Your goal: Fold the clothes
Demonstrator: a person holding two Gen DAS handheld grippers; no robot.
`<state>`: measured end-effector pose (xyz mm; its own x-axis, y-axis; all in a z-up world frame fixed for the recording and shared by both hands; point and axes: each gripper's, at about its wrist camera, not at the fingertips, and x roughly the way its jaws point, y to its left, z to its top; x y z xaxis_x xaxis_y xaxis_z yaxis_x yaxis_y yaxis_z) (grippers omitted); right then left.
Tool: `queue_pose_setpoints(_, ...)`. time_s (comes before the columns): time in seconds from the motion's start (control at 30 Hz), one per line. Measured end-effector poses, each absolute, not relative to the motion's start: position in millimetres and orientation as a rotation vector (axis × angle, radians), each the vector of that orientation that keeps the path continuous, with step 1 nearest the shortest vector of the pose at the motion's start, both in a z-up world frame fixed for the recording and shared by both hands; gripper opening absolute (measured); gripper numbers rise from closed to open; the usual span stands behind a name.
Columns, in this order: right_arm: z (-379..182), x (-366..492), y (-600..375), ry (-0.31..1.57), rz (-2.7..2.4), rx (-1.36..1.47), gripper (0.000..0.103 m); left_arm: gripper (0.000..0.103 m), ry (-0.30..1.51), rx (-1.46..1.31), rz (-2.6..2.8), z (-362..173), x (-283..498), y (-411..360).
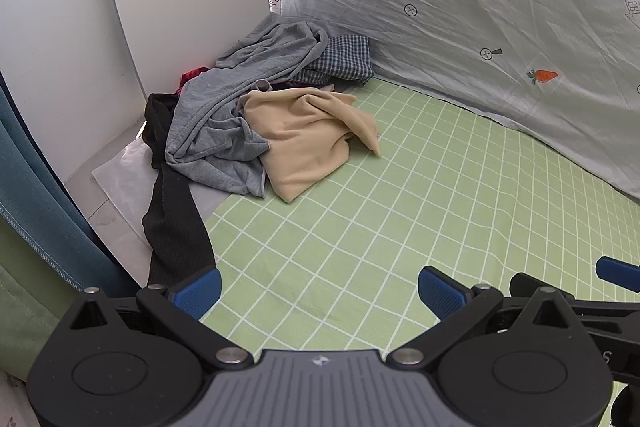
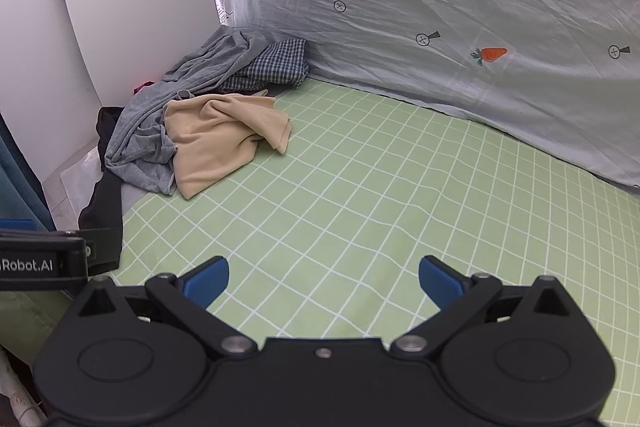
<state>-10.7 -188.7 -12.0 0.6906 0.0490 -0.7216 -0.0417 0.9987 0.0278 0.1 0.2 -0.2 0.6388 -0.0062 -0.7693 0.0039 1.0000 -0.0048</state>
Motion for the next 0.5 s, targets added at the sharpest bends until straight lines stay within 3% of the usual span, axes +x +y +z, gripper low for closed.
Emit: queue_pose_setpoints(0.5, -13.5, -12.3, -190.6, 0.805, 0.047, 0.007, 0.102, 0.103, 0.883, 0.004, -0.008, -2.6, 1.2, 0.7)
